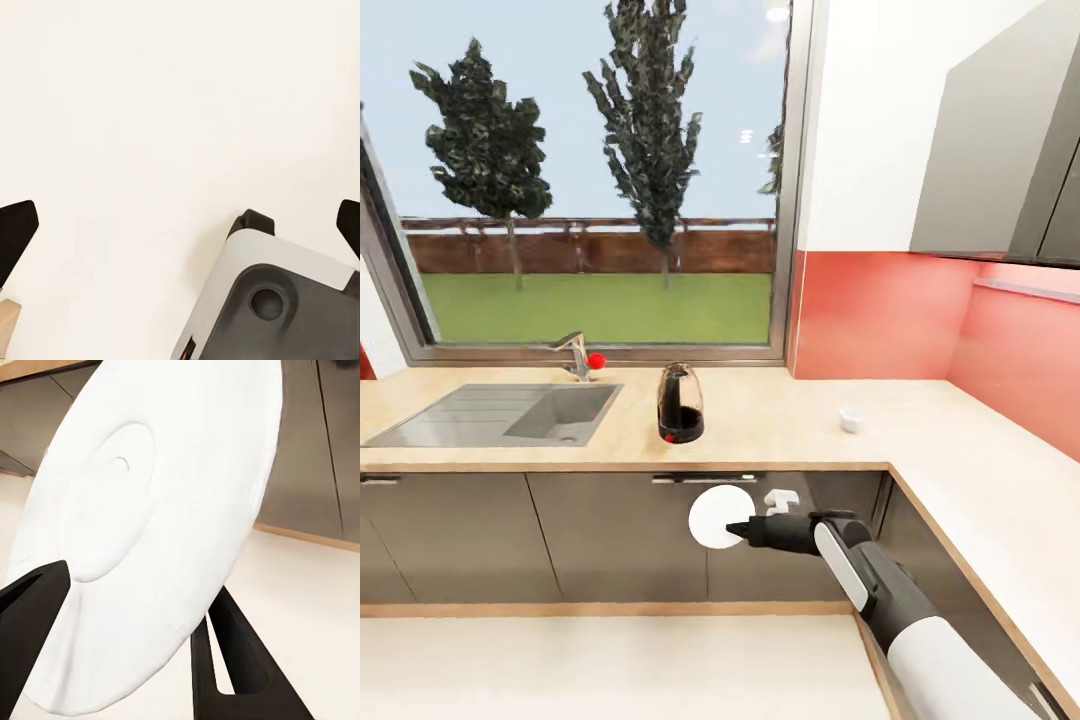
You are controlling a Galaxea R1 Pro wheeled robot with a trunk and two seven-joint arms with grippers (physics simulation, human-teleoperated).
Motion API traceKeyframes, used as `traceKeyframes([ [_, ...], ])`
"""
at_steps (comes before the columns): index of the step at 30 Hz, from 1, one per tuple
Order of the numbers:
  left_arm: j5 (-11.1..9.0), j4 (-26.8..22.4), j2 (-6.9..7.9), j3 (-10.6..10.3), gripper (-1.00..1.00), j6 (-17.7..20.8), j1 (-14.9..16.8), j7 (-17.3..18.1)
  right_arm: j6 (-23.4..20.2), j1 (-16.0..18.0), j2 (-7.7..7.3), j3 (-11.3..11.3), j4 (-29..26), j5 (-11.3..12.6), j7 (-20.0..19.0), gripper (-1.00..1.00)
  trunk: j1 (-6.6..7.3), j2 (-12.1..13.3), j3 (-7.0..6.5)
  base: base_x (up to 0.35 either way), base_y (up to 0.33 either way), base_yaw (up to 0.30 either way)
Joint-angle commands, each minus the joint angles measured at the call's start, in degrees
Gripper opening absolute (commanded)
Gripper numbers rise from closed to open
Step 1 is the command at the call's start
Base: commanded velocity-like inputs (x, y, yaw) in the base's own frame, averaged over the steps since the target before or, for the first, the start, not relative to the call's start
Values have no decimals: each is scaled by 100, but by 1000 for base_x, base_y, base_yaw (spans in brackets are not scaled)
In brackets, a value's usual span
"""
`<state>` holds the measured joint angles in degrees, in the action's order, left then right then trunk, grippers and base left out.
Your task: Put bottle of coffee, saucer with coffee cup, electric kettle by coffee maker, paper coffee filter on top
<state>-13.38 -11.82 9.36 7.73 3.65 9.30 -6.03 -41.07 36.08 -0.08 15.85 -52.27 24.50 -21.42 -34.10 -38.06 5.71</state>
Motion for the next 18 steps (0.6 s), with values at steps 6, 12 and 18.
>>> traceKeyframes([
  [6,-23,-18,-82,3,100,23,1,-11,-24,3,-1,-2,-4,2,-12,-100,-2,-8,7,0,40,275],
  [12,-16,-22,-145,-7,100,22,1,-9,-23,-3,-1,-2,-3,2,-12,-100,-2,-8,-10,0,251,278],
  [18,-16,-22,-152,-8,100,22,1,-4,-23,-4,-1,-2,-2,2,-12,-100,-2,-8,-31,87,292,278],
])
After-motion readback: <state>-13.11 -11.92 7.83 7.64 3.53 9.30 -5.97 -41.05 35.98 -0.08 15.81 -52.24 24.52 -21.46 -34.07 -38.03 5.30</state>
